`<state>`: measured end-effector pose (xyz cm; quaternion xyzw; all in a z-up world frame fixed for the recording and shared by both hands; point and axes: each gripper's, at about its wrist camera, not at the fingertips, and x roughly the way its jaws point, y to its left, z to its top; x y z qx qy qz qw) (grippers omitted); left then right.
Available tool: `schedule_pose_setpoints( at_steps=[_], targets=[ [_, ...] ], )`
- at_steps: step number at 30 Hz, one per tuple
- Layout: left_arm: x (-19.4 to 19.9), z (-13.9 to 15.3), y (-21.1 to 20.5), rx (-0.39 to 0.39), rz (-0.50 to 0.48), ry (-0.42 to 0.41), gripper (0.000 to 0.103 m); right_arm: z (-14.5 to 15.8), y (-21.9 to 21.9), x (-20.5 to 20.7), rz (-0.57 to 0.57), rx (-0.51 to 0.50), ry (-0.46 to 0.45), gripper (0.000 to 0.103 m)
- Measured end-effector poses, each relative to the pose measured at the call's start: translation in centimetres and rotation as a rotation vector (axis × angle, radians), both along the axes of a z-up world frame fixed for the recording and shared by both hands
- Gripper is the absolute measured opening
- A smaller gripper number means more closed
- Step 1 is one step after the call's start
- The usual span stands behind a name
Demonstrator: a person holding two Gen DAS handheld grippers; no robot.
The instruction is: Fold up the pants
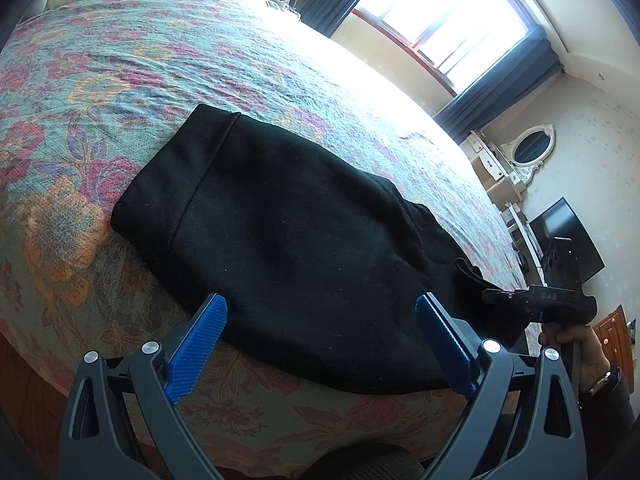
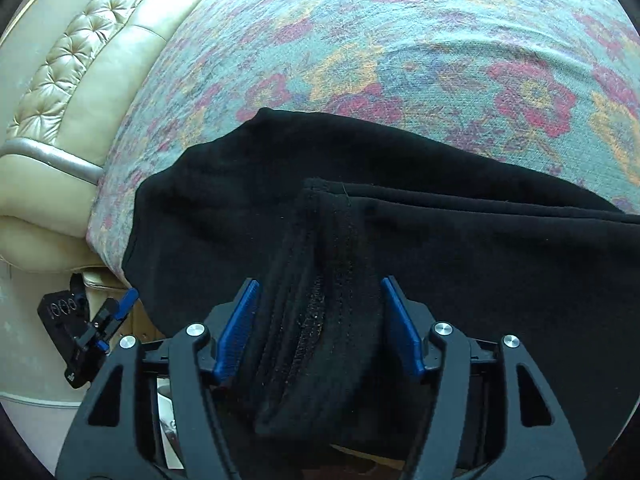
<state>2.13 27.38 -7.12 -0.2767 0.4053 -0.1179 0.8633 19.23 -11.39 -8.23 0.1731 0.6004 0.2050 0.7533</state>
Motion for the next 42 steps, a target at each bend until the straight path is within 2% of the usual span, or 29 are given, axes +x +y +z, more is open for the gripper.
schedule_pose_setpoints(
  at_steps=[3,8,13,17,21,26,28,31,33,37,42],
  targets=[
    [-0.1,-0.4,0.4,-0.011,0.004,0.000,0.094,0.6,-1.1,-0.6,-0.032,0.144,-0.029,0.063],
    [0.0,-0.7,0.8,-0.016,0.000,-0.011,0.094,0.5,-2.8,-2.8,-0.067,0.176,-0.082,0.063],
    [-0.7,-0.4,1.0,-0.053,0.009,-0.041,0.094,-2.5,-2.0,-4.1,-0.047,0.230,-0.061,0.062],
    [-1.0,0.2,2.7,-0.094,0.020,-0.057,0.094,-2.1,-2.4,-4.2,-0.062,0.281,-0.083,0.062],
    [-0.9,0.4,6.5,-0.184,0.049,-0.073,0.094,-0.9,-2.2,-5.6,-0.024,0.290,-0.126,0.062],
    [1.3,-1.1,11.8,-0.371,0.094,-0.032,0.094,-1.5,-2.2,-7.9,-0.027,0.331,-0.107,0.062],
    [3.0,-1.7,12.9,-0.399,0.056,0.000,0.094,-1.8,-2.3,-8.6,-0.040,0.347,-0.104,0.062],
    [5.6,-2.7,13.3,-0.320,-0.015,0.060,0.094,-2.0,-2.4,-9.1,-0.046,0.360,-0.091,0.063],
    [6.9,-3.4,13.0,-0.305,-0.077,0.104,0.094,-2.2,-2.6,-9.4,-0.044,0.362,-0.082,0.063],
    [9.0,-3.1,11.8,-0.284,-0.194,0.133,0.094,-2.7,-2.4,-9.5,-0.044,0.376,-0.062,0.063],
    [10.7,-3.2,10.0,-0.363,-0.296,0.147,0.094,-3.5,-2.2,-9.6,-0.046,0.386,-0.046,0.063]
  ],
)
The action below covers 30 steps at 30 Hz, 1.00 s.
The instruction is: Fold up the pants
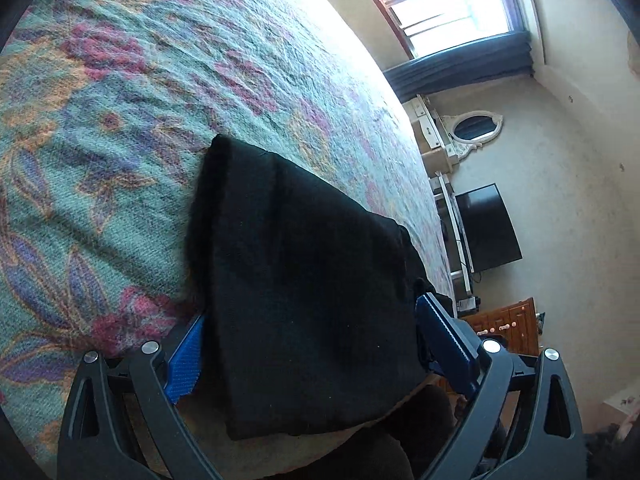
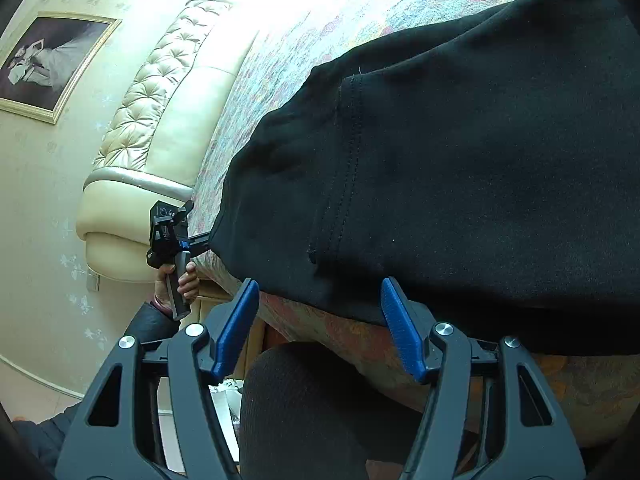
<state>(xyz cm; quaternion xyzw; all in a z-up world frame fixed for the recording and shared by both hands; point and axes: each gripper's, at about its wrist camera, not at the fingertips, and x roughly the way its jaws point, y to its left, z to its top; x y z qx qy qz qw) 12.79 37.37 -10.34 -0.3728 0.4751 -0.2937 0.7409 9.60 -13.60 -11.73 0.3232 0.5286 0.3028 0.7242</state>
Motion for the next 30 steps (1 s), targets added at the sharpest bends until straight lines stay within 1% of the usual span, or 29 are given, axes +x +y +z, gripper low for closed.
schedule_pose_setpoints(
  at_steps=[1,3,6,8,10,11,12,13,14,15,16,18,20,24,28,30],
  targets=[
    [0.3,-0.2,-0.2,-0.013,-0.006,0.003,0.094,0.0,0.1,0.0,0.001,-0.001,-0.001,0.064],
    [0.8,-0.5,-0.4,-0.023,0.003,0.004,0.094,0.0,0.1,0.1,0.002,0.007,0.001,0.067],
    [1.6,-0.7,-0.3,-0.003,0.021,-0.002,0.094,0.1,0.3,0.1,0.001,0.010,0.000,0.069],
    [1.8,-0.5,-1.1,0.047,0.014,-0.003,0.094,0.1,0.3,0.1,-0.001,0.011,-0.004,0.069],
    [1.8,0.0,-2.3,0.118,0.005,-0.006,0.094,0.1,0.3,0.0,-0.005,0.015,-0.006,0.069],
    [1.7,0.2,-2.8,0.149,0.006,-0.008,0.092,0.0,0.3,0.0,-0.008,0.019,-0.006,0.069],
    [1.5,0.3,-3.5,0.181,0.006,-0.001,0.065,0.0,0.3,-0.1,-0.010,0.022,-0.006,0.069],
    [1.6,-0.1,-4.0,0.242,0.022,0.039,0.017,-0.1,0.2,-0.2,-0.012,0.025,-0.007,0.069],
    [1.6,-0.9,-4.0,0.254,0.049,0.095,0.016,-0.1,0.2,-0.2,-0.015,0.027,-0.007,0.069],
    [1.3,-1.2,-3.8,0.219,0.084,0.110,0.016,-0.1,0.2,-0.2,-0.016,0.029,-0.006,0.069],
    [1.3,-1.0,-3.9,0.214,0.092,0.114,0.016,-0.1,0.2,-0.2,-0.018,0.030,-0.007,0.069],
    [1.1,-0.5,-4.4,0.233,0.083,0.096,0.016,0.0,0.0,-0.5,-0.021,0.033,-0.012,0.069],
    [0.8,0.2,-4.6,0.223,0.091,0.088,0.015,0.2,-0.3,-0.5,-0.023,0.036,-0.020,0.069],
    [0.2,3.1,-5.6,0.190,0.078,0.020,0.015,0.8,-1.1,-0.8,-0.047,0.031,-0.048,0.069],
    [-0.5,7.5,-8.6,0.163,0.045,-0.073,0.015,1.2,-2.5,-1.4,-0.076,0.045,-0.065,0.069],
    [-0.8,9.8,-10.6,0.137,0.017,-0.119,0.015,1.4,-3.3,-1.8,-0.091,0.051,-0.069,0.069]
  ],
)
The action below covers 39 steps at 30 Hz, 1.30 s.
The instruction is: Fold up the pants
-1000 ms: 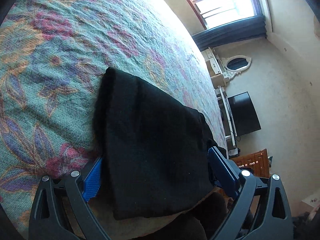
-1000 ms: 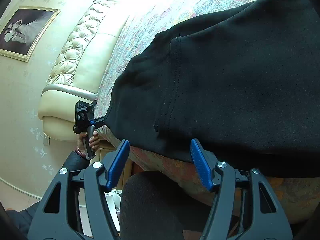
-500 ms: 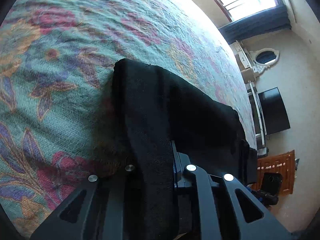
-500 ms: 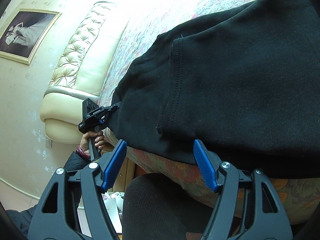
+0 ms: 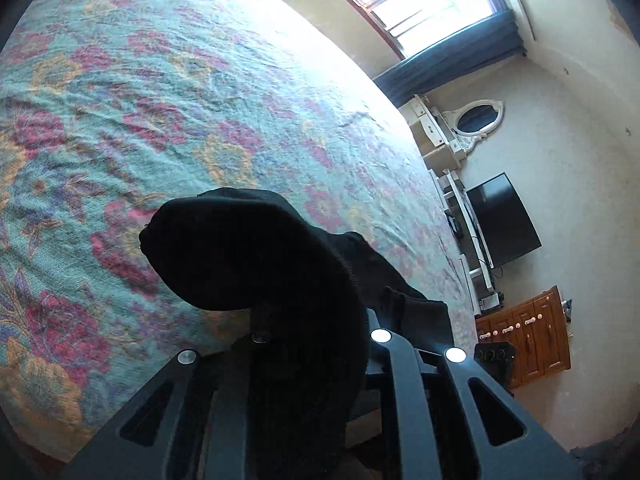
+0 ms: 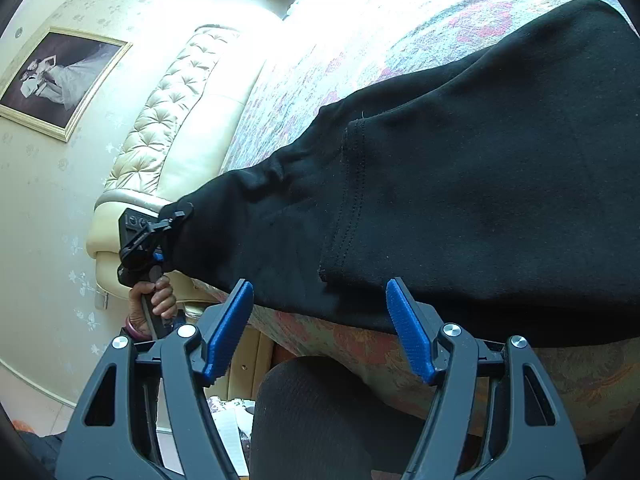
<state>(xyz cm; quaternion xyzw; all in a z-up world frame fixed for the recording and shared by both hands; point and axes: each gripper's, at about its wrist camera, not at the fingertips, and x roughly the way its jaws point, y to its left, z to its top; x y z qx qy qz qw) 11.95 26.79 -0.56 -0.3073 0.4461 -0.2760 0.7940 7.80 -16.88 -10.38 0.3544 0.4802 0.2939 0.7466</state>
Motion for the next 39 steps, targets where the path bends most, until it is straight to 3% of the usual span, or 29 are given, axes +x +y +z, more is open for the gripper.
schedule_pose_setpoints(
  at_steps=[5,9,13,17,18,21,23,25,27,30,35,39],
  targets=[
    [-0.6,4.1,-5.1,-0.051,-0.087,-0.065,0.015,0.1,-2.4,-1.1,-0.044,0.013,-0.002,0.069],
    [0.0,5.3,-13.2,0.007,-0.205,-0.083,0.015,0.3,-4.6,-1.8,-0.092,0.030,-0.009,0.069],
    [-0.3,2.7,-21.5,0.100,-0.322,-0.061,0.016,0.4,-6.9,-2.4,-0.144,0.043,-0.016,0.069],
    [0.1,-1.7,-28.5,0.271,-0.394,-0.032,0.018,-0.1,-9.1,-2.9,-0.189,0.062,-0.013,0.069],
    [0.3,-2.8,-30.0,0.317,-0.408,-0.023,0.020,-0.2,-9.5,-3.0,-0.198,0.070,-0.012,0.069],
    [0.1,-5.1,-33.7,0.439,-0.426,-0.006,0.044,-0.4,-10.8,-3.3,-0.226,0.089,-0.015,0.069],
    [-0.1,-5.5,-35.2,0.428,-0.433,-0.007,0.055,-0.6,-11.0,-3.6,-0.238,0.104,-0.017,0.069],
    [0.1,-5.2,-36.1,0.351,-0.430,-0.003,0.073,-0.8,-11.5,-3.7,-0.250,0.111,-0.015,0.069],
    [0.0,-4.2,-36.3,0.272,-0.415,-0.012,0.074,-0.8,-11.5,-3.9,-0.255,0.128,-0.011,0.069],
    [-0.4,-2.2,-35.2,0.245,-0.372,-0.058,0.074,-0.3,-11.6,-3.9,-0.256,0.123,-0.026,0.069],
    [-2.0,0.1,-28.6,0.271,-0.213,-0.157,0.081,1.8,-11.4,-3.3,-0.247,0.053,-0.102,0.072],
    [-3.1,-0.8,-21.9,0.343,-0.052,-0.188,0.085,0.4,-11.2,-0.4,-0.250,0.021,-0.050,0.073]
  ],
)
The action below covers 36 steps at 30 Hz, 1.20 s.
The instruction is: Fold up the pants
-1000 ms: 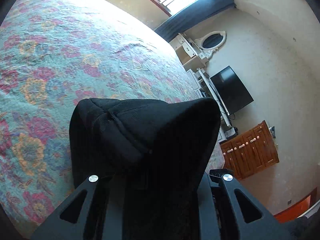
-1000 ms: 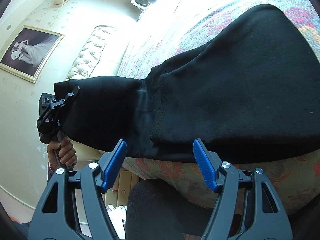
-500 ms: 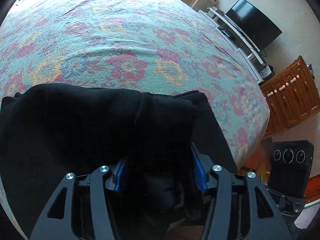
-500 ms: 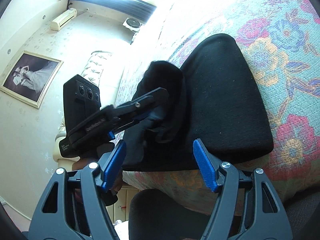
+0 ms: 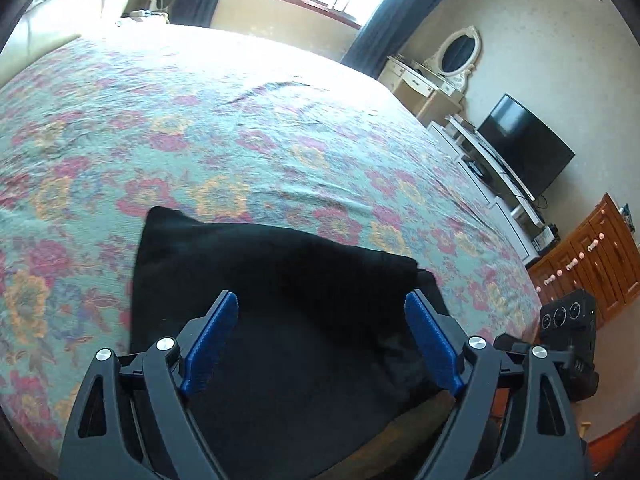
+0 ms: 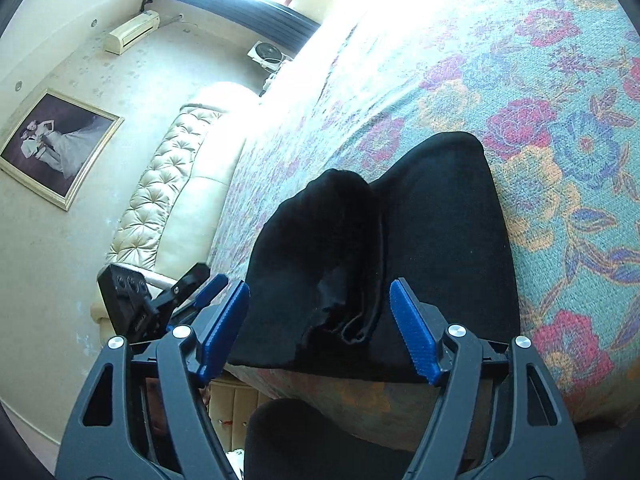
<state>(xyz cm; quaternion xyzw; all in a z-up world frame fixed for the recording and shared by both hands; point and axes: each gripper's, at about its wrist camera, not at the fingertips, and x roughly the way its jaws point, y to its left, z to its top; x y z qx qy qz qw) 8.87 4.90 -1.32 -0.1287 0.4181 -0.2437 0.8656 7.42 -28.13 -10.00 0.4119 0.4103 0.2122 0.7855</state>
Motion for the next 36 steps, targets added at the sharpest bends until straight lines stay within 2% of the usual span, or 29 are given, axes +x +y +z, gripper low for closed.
schedule_pose_setpoints(
  at_steps=[4,7,10,11,12,13,14,15,17,22,26,29,32,34,36],
  targets=[
    [-0.4,-2.6,5.8,-0.008,0.132,0.042,0.085,-1.9,0.9,2.8,0.011,-0.065,0.070,0.073],
    [-0.4,-4.4,9.0,-0.068,0.201,0.104,0.085,-2.9,3.1,4.3,0.078,-0.086,0.119,0.073],
    [-0.3,-6.1,10.4,-0.129,0.233,0.148,0.085,-2.9,5.2,5.2,0.127,-0.127,0.130,0.074],
    [-0.2,-6.5,10.5,-0.141,0.235,0.160,0.085,-2.9,5.8,5.3,0.145,-0.137,0.131,0.070],
    [-0.1,-6.9,10.6,-0.151,0.231,0.169,0.085,-2.8,6.4,5.2,0.164,-0.158,0.134,0.054],
    [-0.1,-7.1,10.6,-0.154,0.227,0.172,0.085,-2.9,6.9,5.2,0.180,-0.174,0.141,0.044],
    [-0.1,-7.4,10.5,-0.150,0.224,0.173,0.085,-3.3,7.3,5.2,0.192,-0.184,0.154,0.026],
    [-0.1,-7.6,10.4,-0.145,0.221,0.174,0.085,-3.6,7.5,5.2,0.205,-0.195,0.160,0.018],
    [-0.2,-7.8,10.1,-0.150,0.207,0.181,0.085,-3.0,7.5,4.8,0.221,-0.212,0.132,0.014],
    [-0.5,-7.0,9.7,-0.154,0.183,0.158,0.085,1.5,6.1,3.7,0.217,-0.174,0.006,0.013],
    [-0.6,-5.7,9.0,-0.176,0.157,0.123,0.085,3.7,3.3,2.9,0.190,-0.199,-0.026,0.013],
    [-0.4,-5.2,7.5,-0.186,0.117,0.113,0.085,2.6,0.5,2.7,0.146,-0.227,0.021,0.013],
    [-0.1,-5.1,5.6,-0.183,0.075,0.119,0.085,0.3,-2.2,2.5,0.109,-0.234,0.086,0.013],
    [0.0,-5.3,4.2,-0.177,0.041,0.126,0.085,-1.7,-3.3,2.3,0.095,-0.203,0.121,0.013],
    [0.0,-5.7,2.9,-0.134,0.017,0.121,0.085,-3.2,-4.4,2.1,0.090,-0.153,0.117,0.014]
  ],
)
